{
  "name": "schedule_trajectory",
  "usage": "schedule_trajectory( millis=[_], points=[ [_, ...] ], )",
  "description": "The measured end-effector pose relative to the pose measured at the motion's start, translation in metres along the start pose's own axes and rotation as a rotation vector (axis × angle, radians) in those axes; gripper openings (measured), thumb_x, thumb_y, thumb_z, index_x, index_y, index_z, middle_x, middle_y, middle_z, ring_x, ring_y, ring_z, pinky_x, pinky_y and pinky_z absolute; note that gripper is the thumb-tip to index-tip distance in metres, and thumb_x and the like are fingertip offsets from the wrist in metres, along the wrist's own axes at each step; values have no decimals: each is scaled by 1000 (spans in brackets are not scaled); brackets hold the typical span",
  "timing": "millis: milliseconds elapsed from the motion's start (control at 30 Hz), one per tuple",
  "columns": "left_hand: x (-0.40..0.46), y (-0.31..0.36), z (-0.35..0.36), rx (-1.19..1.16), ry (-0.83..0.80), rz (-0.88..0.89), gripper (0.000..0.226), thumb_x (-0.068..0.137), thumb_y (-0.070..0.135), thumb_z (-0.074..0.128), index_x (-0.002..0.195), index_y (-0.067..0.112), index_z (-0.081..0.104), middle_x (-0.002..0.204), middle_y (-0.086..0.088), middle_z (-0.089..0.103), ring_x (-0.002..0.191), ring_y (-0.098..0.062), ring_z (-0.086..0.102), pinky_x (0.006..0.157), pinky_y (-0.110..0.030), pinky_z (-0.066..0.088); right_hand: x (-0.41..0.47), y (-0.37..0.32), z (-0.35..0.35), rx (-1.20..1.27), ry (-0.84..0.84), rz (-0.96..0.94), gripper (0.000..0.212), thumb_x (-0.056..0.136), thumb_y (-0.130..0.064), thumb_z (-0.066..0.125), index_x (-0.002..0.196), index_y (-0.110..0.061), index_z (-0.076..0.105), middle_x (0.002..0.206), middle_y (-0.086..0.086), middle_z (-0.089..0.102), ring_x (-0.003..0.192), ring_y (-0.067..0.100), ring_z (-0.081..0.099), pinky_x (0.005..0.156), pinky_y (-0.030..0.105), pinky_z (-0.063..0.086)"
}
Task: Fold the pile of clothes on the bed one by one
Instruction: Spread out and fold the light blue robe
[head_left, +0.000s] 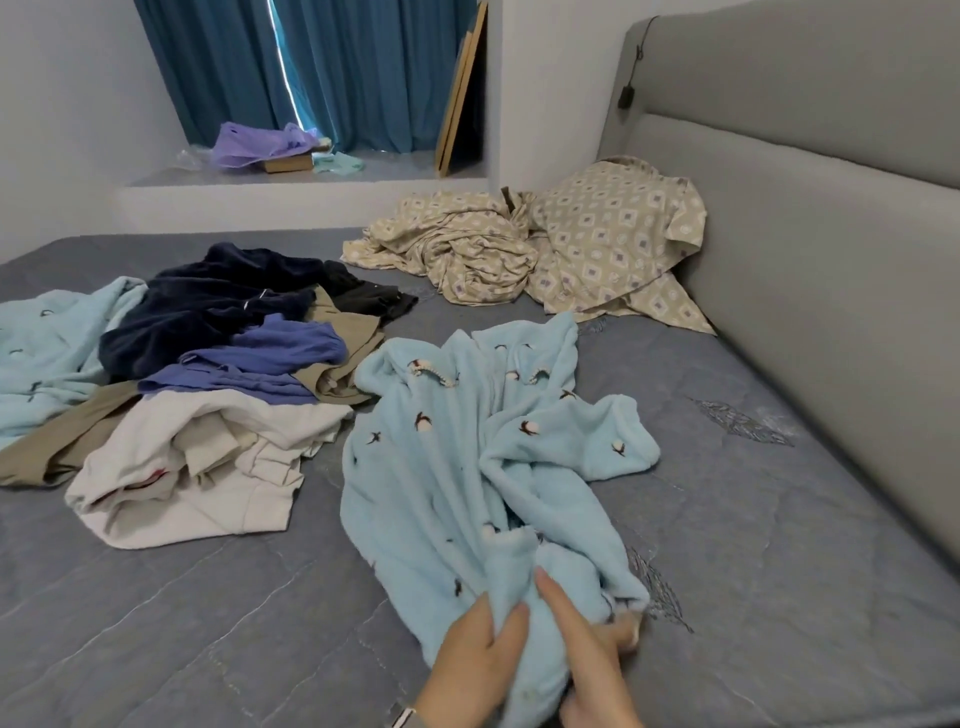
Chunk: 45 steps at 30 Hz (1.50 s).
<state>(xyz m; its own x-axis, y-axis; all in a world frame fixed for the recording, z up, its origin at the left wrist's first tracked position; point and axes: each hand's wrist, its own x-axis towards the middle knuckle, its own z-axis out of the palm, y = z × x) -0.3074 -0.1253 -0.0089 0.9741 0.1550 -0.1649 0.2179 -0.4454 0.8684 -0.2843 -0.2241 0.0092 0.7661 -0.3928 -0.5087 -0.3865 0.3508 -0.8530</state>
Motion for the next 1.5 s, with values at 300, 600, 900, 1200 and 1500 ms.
schedule_trajectory(
  millis=[300,600,900,1200,1500],
  points=[
    [23,113,-58,309,112,456,49,78,56,59,118,29,56,114,17,57,104,4,49,91,-20,39,17,-126,-54,-308,-749,-241,78,57,-25,83,127,-34,50,118,1,65,110,19,63,87,35,54],
    [127,164,-125,240,48,118,23,74,18,75,84,25,56,89,-4,61,95,-15,54,77,-17,49,-35,-297,-54,-301,-1438,-98,45,36,-9,82,81,-14,80,71,7,72,60,15,69,58,23,54],
    [71,291,-246,215,690,460,18,90,18,53,104,9,61,98,-5,61,92,-24,56,77,-33,43,-28,-418,6,-1322,-729,-923,54,71,-23,74,120,-32,53,113,-5,63,99,12,61,80,27,52],
    [12,315,-286,239,697,488,18,93,15,43,104,12,56,100,-5,57,96,-23,52,82,-33,41,-73,-424,37,-1221,-148,-1405,16,76,-14,57,85,-20,45,85,6,56,79,28,48,61,30,34],
    [-59,274,-278,-49,478,258,20,82,29,67,99,18,66,107,-9,68,100,-25,63,92,-44,52,-127,-389,10,-1105,-246,-1407,21,77,-8,60,96,-12,54,90,11,59,88,32,57,66,34,42]
  ],
)
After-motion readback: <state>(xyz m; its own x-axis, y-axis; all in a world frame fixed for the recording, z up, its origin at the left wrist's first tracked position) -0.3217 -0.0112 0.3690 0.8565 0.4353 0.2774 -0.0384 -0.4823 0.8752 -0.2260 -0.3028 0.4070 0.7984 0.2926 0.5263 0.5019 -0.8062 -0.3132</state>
